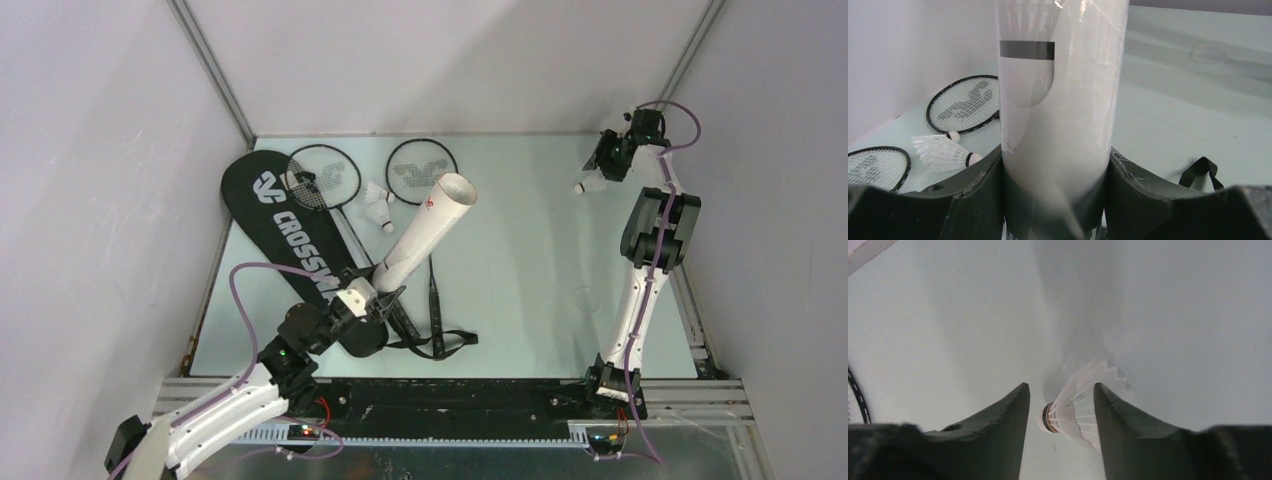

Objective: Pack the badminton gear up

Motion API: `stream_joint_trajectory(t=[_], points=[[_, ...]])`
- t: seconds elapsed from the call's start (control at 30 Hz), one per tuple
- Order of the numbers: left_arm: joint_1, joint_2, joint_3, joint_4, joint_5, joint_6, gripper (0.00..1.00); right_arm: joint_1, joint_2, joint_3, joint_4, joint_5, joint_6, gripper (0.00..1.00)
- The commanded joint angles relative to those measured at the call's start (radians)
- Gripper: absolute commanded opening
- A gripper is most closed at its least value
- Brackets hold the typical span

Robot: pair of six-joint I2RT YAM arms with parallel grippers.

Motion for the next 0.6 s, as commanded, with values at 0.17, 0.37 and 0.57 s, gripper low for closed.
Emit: stream_joint_trajectory(t=[0.17,0.37,0.57], points=[[-0.002,-0.045,0.052,0.026,-0.016,-0.019,0.23,0.016,-0.154,-0.107,0.044,-0.024,-0.025,0.00],[-0.002,-0.074,0.054,-0.027,0.055,-0.038,0.24,0.041,-0.433,-0.294,0.124,-0.068,-0.033,0.00],[-0.001,-0.040,0.092,-0.158,0.273,0.017,0.23,0.117,-0.937,-0.655,0.320,-0.292,0.022,0.00]])
